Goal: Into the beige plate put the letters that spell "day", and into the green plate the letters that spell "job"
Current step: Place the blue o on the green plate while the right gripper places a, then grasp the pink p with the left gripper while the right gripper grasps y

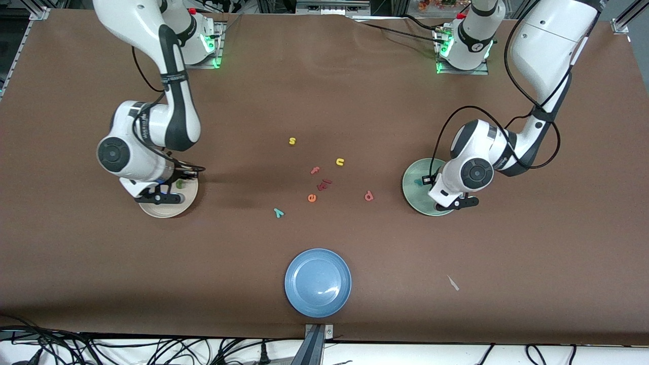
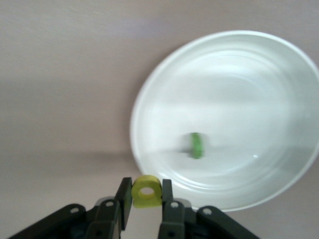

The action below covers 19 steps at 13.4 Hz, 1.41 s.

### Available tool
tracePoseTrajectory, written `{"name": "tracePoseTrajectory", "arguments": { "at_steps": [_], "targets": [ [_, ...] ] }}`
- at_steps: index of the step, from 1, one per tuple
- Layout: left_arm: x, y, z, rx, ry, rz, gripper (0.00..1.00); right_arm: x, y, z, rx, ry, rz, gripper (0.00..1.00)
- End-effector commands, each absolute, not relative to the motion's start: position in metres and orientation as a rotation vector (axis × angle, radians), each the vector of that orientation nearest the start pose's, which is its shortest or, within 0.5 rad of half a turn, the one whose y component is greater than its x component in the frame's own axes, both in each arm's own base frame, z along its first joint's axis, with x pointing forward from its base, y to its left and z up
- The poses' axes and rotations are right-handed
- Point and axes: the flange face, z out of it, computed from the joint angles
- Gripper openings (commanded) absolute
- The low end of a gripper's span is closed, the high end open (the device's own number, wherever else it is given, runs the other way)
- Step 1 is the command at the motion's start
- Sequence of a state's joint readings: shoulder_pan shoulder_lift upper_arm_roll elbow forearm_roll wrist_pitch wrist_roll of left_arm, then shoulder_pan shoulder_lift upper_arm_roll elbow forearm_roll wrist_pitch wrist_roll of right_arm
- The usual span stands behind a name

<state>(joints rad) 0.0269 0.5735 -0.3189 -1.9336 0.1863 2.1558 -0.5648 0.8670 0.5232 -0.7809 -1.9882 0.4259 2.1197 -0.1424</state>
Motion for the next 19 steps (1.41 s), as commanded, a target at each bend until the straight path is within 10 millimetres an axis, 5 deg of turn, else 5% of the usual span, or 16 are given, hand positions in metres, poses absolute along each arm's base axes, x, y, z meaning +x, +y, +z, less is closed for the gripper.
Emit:
{"name": "tracePoseTrajectory", "arguments": {
  "at_steps": [1, 2, 6, 9, 11, 15, 19],
  "targets": [
    [0.564, -0.161, 0.190, -2.995, -0.190, 0.425, 1.00, 0.571, 0.050, 0.247, -3.117, 0.043, 0.324, 0.76],
    [0.567, -0.166, 0.200, -2.984, -0.177, 0.436, 1.00, 0.572, 0.051, 0.248, -3.115, 0.056, 0.328, 1.00],
    [0.599, -0.213, 0.278, -3.024, -0.133, 0.389, 1.00, 0.585, 0.097, 0.262, -3.103, 0.095, 0.319, 1.00],
    [0.609, -0.261, 0.297, -3.084, -0.033, 0.318, 1.00, 0.597, 0.153, 0.264, -3.100, 0.040, 0.283, 1.00],
    [0.606, -0.300, 0.293, -3.098, 0.028, 0.305, 1.00, 0.603, 0.190, 0.264, -3.096, -0.012, 0.256, 1.00],
    [0.602, -0.347, 0.265, -3.142, 0.092, 0.277, 1.00, 0.614, 0.248, 0.261, -3.084, -0.117, 0.203, 1.00],
    [0.607, -0.350, 0.229, -3.185, 0.029, 0.231, 0.90, 0.625, 0.307, 0.238, -3.088, -0.243, 0.166, 1.00]
  ]
}}
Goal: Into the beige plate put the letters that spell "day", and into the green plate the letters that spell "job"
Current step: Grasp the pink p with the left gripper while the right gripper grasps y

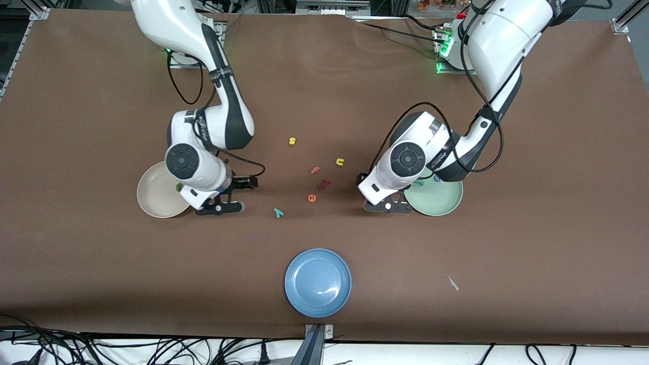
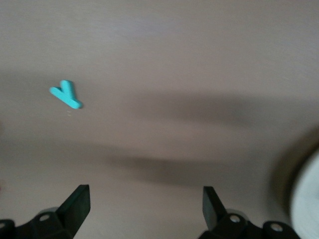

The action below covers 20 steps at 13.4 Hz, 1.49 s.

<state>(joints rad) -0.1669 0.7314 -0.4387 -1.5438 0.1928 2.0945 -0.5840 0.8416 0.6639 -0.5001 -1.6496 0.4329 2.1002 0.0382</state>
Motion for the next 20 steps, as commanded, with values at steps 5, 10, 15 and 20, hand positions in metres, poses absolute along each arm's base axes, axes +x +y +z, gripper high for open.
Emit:
{"name": "tracePoseTrajectory", "arguments": {
  "at_steps": [5, 10, 15, 20],
  "targets": [
    [0.621, -0.344, 0.210, -3.234, -0.093, 0.127, 0.88, 0.630, 0.346, 0.221, -3.060, -0.346, 0.055, 1.00],
    [0.612, -0.347, 0.185, -3.225, -0.125, 0.175, 0.71, 0.647, 0.358, 0.201, -3.021, -0.466, 0.022, 1.00],
    [0.602, -0.360, 0.173, -3.226, -0.177, 0.183, 0.72, 0.646, 0.360, 0.186, -3.011, -0.539, -0.001, 0.91],
    [0.598, -0.359, 0.168, -3.216, -0.197, 0.203, 0.56, 0.641, 0.366, 0.175, -3.007, -0.549, 0.013, 0.77]
  ]
}}
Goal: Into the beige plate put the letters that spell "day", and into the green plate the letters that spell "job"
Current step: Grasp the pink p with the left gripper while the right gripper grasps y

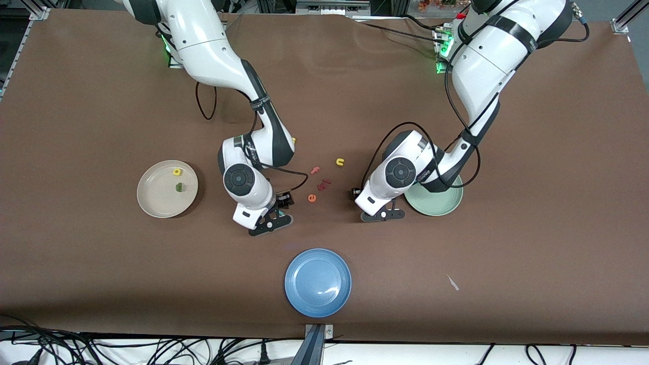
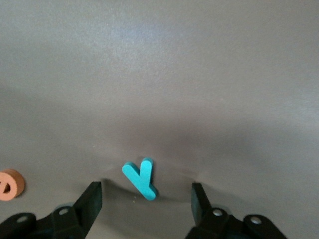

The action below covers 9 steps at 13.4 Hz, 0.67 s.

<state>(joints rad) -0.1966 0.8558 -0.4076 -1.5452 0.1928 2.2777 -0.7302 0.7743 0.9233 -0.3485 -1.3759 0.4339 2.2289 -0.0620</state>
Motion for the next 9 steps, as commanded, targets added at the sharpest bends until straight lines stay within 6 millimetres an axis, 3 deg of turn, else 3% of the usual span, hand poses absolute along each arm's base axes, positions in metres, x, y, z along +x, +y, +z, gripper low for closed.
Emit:
{"name": "tracePoseTrajectory", "arguments": {
  "at_steps": [1, 4, 7, 8, 9],
  "targets": [
    [0.5978, -0.3587, 0.1685, -3.217, -0.198, 0.204, 0.56, 0.6417, 0.3661, 0.1736, -3.007, -0.551, -0.001, 0.70],
    [0.5989, -0.3570, 0.1692, -3.215, -0.202, 0.202, 0.56, 0.6412, 0.3679, 0.1738, -3.005, -0.554, -0.007, 0.34],
    [0.5991, -0.3568, 0.1694, -3.216, -0.203, 0.203, 0.46, 0.6412, 0.3680, 0.1738, -3.005, -0.550, -0.007, 0.09],
    [0.5994, -0.3561, 0.1692, -3.215, -0.204, 0.202, 0.38, 0.6405, 0.3686, 0.1735, -3.004, -0.549, -0.004, 0.00],
    [0.6002, -0.3552, 0.1702, -3.216, -0.207, 0.200, 0.13, 0.6405, 0.3677, 0.1739, -3.004, -0.547, 0.006, 0.00]
  ]
}}
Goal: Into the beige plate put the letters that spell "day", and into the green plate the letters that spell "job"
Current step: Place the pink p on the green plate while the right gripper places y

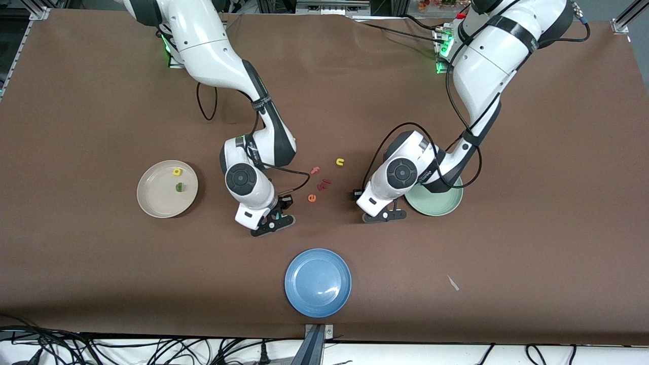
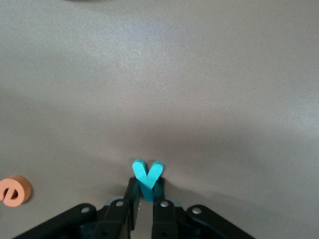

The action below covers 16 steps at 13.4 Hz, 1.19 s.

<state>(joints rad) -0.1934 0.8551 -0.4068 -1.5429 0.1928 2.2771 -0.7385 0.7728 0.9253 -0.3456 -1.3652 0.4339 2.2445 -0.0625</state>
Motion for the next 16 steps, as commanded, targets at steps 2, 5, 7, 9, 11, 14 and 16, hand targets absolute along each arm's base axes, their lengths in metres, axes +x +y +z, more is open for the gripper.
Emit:
{"name": "tracePoseTrajectory", "arguments": {
  "at_steps": [2, 5, 7, 9, 11, 14, 16],
  "targets": [
    [0.601, -0.355, 0.172, -3.216, -0.214, 0.198, 0.00, 0.643, 0.367, 0.181, -3.002, -0.540, 0.014, 0.00],
    [0.606, -0.350, 0.188, -3.203, -0.224, 0.188, 0.00, 0.651, 0.345, 0.210, -2.995, -0.493, 0.082, 0.00],
    [0.612, -0.341, 0.211, -3.181, -0.232, 0.192, 0.00, 0.652, 0.319, 0.233, -3.008, -0.416, 0.160, 0.00],
    [0.622, -0.321, 0.239, -3.162, -0.222, 0.178, 0.00, 0.647, 0.284, 0.241, -3.036, -0.326, 0.210, 0.00],
    [0.636, -0.290, 0.261, -3.168, -0.136, 0.158, 0.00, 0.640, 0.243, 0.244, -3.056, -0.239, 0.256, 0.00],
    [0.648, -0.232, 0.263, -3.132, -0.033, 0.240, 0.00, 0.632, 0.187, 0.253, -3.077, -0.116, 0.289, 0.00],
    [0.646, -0.189, 0.247, -3.099, -0.017, 0.343, 0.00, 0.633, 0.156, 0.254, -3.097, -0.063, 0.327, 0.00]
  ]
}}
